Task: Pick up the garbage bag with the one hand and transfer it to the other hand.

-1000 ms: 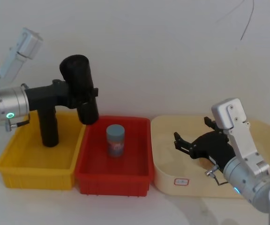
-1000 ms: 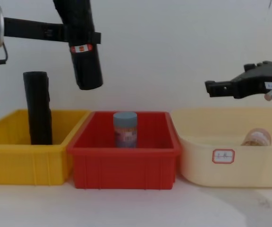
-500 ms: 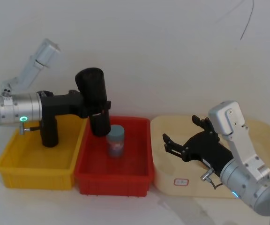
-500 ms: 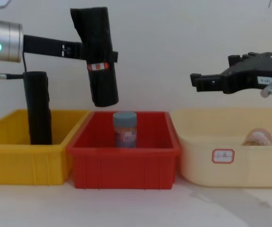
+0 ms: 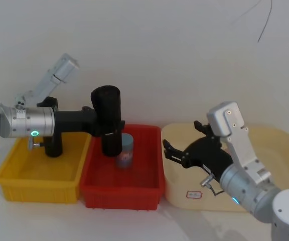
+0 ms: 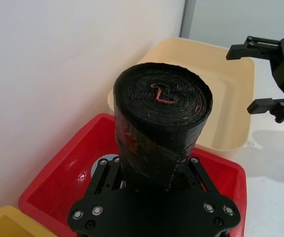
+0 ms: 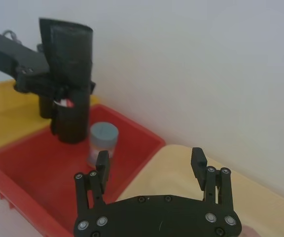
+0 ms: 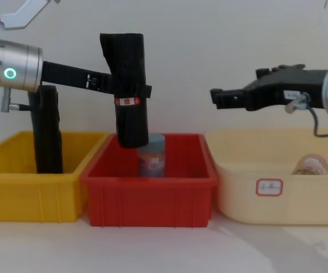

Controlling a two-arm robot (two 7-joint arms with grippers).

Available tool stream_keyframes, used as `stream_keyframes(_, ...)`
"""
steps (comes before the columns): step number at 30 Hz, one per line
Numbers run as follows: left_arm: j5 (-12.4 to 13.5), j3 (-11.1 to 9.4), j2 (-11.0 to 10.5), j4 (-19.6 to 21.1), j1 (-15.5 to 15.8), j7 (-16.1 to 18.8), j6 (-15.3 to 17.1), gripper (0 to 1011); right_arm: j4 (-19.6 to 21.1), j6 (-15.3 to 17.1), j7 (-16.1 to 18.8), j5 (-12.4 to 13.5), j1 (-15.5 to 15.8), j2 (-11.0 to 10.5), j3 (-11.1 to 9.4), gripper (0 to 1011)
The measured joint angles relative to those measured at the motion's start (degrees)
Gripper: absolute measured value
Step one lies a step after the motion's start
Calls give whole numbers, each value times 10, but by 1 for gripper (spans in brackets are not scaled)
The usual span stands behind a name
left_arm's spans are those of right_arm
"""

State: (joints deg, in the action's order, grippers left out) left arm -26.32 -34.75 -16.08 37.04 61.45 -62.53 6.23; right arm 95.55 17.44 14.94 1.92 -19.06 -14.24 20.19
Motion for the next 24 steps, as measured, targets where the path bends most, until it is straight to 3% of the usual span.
stream_keyframes(6, 5, -6, 1, -2, 0, 4, -17, 413, -7, 8, 17, 17, -13, 14, 1, 1001)
stream_keyframes(14, 9, -12, -1, 8, -4, 13, -39, 413, -11, 26, 48, 58, -31, 34, -1, 1001)
stream_keyframes(24, 5, -14, 1, 10, -5, 10, -54, 413, -20, 43, 63, 86, -50, 52, -3, 1001)
